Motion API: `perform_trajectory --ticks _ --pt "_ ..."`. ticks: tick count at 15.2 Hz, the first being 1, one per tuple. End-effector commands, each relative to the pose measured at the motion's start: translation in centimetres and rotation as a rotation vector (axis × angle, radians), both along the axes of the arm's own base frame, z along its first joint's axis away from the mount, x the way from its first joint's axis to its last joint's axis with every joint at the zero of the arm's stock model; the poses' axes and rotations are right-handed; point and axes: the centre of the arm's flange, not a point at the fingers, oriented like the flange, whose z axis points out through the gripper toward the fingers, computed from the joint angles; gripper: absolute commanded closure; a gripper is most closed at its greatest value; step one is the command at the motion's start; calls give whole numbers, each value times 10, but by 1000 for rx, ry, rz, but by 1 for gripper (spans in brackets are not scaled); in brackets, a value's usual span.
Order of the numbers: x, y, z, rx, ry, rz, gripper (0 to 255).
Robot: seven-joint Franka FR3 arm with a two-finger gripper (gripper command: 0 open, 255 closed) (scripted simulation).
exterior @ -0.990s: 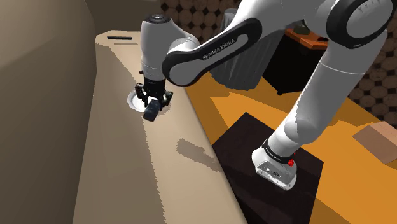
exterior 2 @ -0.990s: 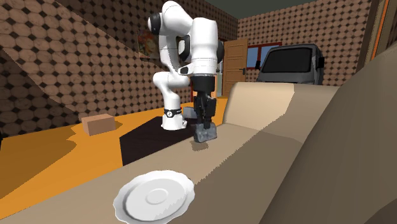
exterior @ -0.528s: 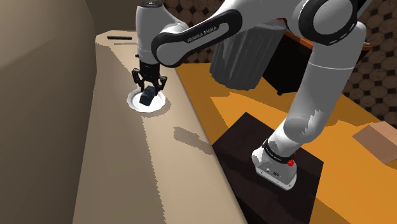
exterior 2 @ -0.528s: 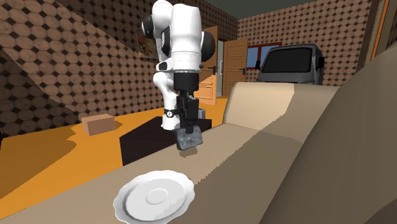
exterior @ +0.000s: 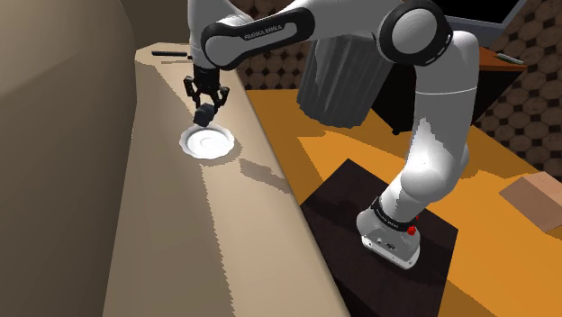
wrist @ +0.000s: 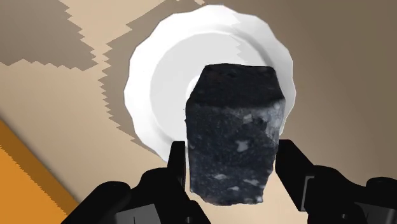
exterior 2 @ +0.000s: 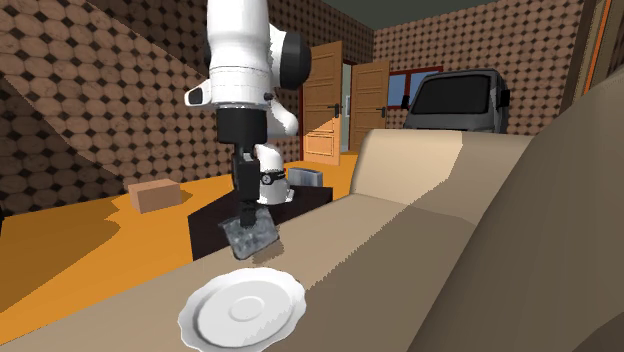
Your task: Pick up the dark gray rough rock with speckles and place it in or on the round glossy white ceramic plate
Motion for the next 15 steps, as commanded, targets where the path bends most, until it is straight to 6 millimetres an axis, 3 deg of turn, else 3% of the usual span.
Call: perform_trajectory --ticks 1,15 --pt "6 -4 -8 0 -1 1 255" --pt "6 -4 -82 0 -1 1 255"
